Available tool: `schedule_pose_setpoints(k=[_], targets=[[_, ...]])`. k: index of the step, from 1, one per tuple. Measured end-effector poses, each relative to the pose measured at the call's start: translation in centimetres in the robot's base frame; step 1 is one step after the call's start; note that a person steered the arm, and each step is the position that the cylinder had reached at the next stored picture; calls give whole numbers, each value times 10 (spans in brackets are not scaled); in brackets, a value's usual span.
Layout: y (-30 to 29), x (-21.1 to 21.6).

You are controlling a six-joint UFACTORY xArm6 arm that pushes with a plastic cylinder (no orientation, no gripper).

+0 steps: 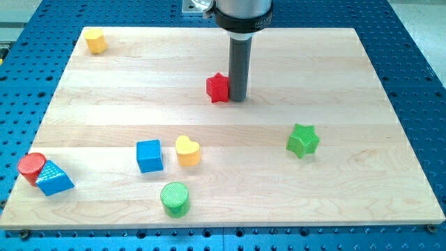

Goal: Put the red star at the top center of the board

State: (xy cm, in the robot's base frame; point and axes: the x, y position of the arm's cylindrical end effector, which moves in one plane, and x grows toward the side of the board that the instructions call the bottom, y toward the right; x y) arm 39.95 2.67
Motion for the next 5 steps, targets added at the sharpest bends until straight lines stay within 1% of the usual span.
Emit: schedule_pose_setpoints(k=[1,2,3,4,5], targets=[[-5,10],[-22,5],[-48,-49],[-68,-37],[-83,-15]])
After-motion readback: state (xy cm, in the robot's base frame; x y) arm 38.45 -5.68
